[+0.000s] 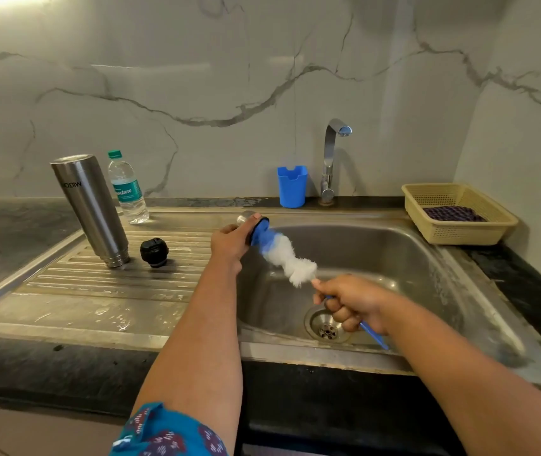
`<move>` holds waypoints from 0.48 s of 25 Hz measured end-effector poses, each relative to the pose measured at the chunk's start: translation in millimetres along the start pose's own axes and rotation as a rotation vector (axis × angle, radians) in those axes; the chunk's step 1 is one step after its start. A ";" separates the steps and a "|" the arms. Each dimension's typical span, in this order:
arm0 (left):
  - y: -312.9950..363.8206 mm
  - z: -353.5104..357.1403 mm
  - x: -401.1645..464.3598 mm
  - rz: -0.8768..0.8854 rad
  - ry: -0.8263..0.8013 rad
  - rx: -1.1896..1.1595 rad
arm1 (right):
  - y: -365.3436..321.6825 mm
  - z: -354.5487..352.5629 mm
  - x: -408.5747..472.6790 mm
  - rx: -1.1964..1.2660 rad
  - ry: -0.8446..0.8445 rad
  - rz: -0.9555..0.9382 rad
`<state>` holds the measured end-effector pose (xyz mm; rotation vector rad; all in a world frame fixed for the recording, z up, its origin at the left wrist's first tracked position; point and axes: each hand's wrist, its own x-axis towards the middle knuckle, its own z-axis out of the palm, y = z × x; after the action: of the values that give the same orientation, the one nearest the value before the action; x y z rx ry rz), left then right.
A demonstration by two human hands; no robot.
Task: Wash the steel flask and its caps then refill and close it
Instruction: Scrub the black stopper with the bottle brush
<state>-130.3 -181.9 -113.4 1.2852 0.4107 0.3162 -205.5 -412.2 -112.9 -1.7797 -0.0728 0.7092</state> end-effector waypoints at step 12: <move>8.7 -2.6 -5.8 -0.073 -0.049 -0.269 | 2.8 7.5 -3.7 -0.776 0.465 -0.255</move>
<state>-136.7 -180.1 -104.8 1.0105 0.3593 0.2677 -213.1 -408.1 -115.0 -2.5734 -0.2832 0.0471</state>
